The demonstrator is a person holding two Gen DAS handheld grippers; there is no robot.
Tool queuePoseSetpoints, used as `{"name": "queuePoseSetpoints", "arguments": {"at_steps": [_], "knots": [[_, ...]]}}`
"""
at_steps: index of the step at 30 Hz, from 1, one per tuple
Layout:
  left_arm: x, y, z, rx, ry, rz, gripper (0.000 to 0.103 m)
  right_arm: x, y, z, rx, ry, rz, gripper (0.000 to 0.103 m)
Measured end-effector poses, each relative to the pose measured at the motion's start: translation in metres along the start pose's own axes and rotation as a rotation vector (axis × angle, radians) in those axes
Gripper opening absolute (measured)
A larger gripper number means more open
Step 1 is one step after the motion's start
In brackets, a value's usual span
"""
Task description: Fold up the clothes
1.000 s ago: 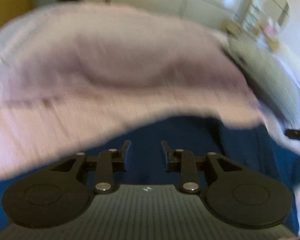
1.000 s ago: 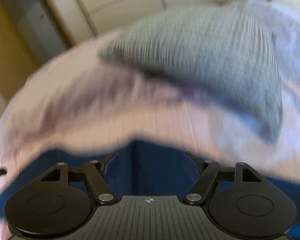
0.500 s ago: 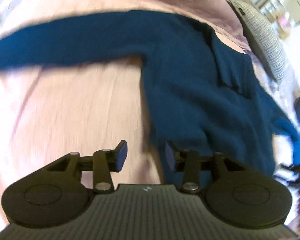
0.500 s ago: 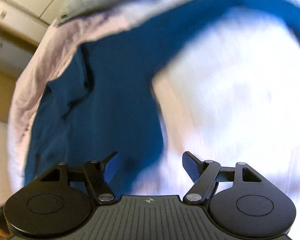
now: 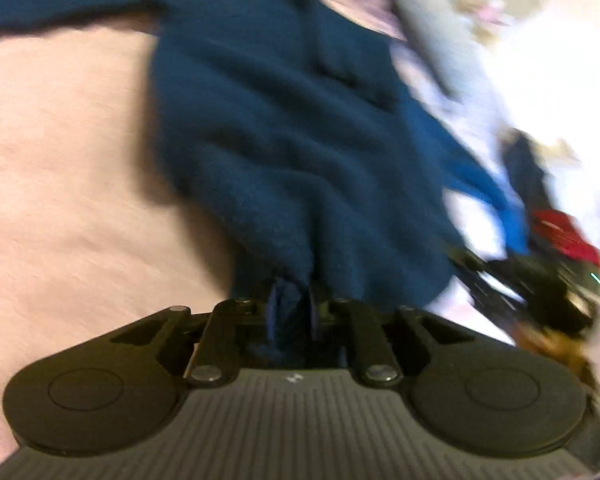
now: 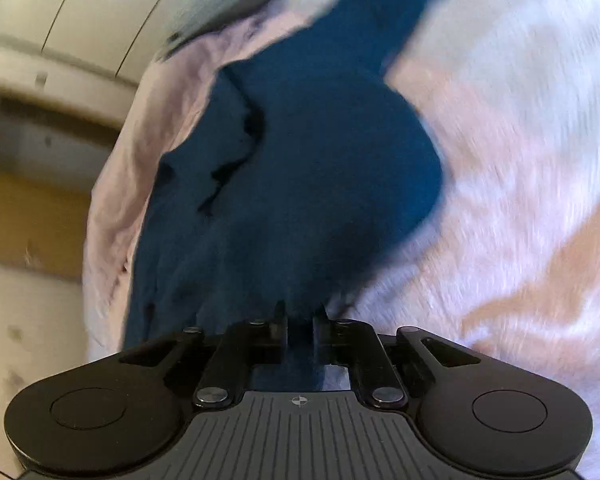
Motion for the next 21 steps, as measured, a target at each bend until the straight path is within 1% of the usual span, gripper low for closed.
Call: {"name": "queuePoseSetpoints", "arguments": {"at_steps": [1,2,3,4,5,6,7,8,9,10,11,12,13,14,15,18,21], "knots": [[-0.005,0.017,0.009,0.015,-0.036,0.066,0.008,-0.009,-0.006,-0.006,-0.020,0.010,0.016,0.008],[-0.011,0.035,0.019,0.034,-0.073,0.134,0.008,-0.025,-0.013,-0.016,-0.043,0.018,0.045,0.008],[-0.022,0.054,0.027,0.068,-0.095,0.213,0.008,-0.039,-0.019,-0.028,-0.066,0.031,0.076,0.008],[-0.036,0.069,0.033,0.108,-0.091,0.268,0.009,-0.055,-0.028,-0.041,-0.101,0.065,0.111,0.008],[-0.051,0.077,0.037,0.140,-0.075,0.269,0.010,-0.075,-0.037,-0.054,-0.153,0.121,0.149,0.008],[-0.059,0.074,0.039,0.145,-0.070,0.233,0.011,-0.091,-0.045,-0.064,-0.202,0.166,0.184,0.008],[-0.064,0.063,0.040,0.128,-0.069,0.173,0.011,-0.098,-0.050,-0.068,-0.243,0.188,0.216,0.010],[-0.066,0.044,0.041,0.087,-0.061,0.098,0.011,-0.101,-0.053,-0.069,-0.274,0.189,0.237,0.030],[-0.068,0.025,0.042,0.044,-0.051,0.021,0.011,-0.102,-0.051,-0.065,-0.297,0.171,0.242,0.047],[-0.069,0.003,0.043,-0.020,-0.040,-0.053,0.011,-0.103,-0.041,-0.054,-0.304,0.150,0.263,0.080],[-0.070,-0.012,0.044,-0.074,-0.029,-0.083,0.012,-0.103,-0.025,-0.044,-0.283,0.138,0.321,0.083],[-0.070,-0.026,0.046,-0.127,-0.017,-0.106,0.016,-0.100,-0.006,-0.035,-0.245,0.128,0.394,0.083],[-0.070,-0.035,0.048,-0.166,-0.001,-0.117,0.025,-0.098,0.013,-0.026,-0.211,0.103,0.450,0.083],[-0.068,-0.040,0.051,-0.187,0.011,-0.114,0.032,-0.095,0.033,-0.015,-0.179,0.072,0.480,0.083],[-0.066,-0.044,0.055,-0.206,0.023,-0.108,0.034,-0.092,0.051,-0.005,-0.141,0.046,0.491,0.083],[-0.045,-0.049,0.073,-0.232,-0.012,-0.106,0.039,-0.089,0.094,0.019,0.000,-0.003,0.411,0.083],[-0.021,-0.046,0.084,-0.269,-0.019,-0.087,0.042,-0.088,0.119,0.025,0.092,-0.010,0.381,0.083]]}}
Point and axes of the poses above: each gripper's, at about its wrist camera, not at the fingertips, and x roughly the way its jaws point, y to its right, z to its underside, the point moved 9 cm from there along x, roughly the way its jaws point, and after that the axes turned 10 degrees about z, right-handed, at the moved point
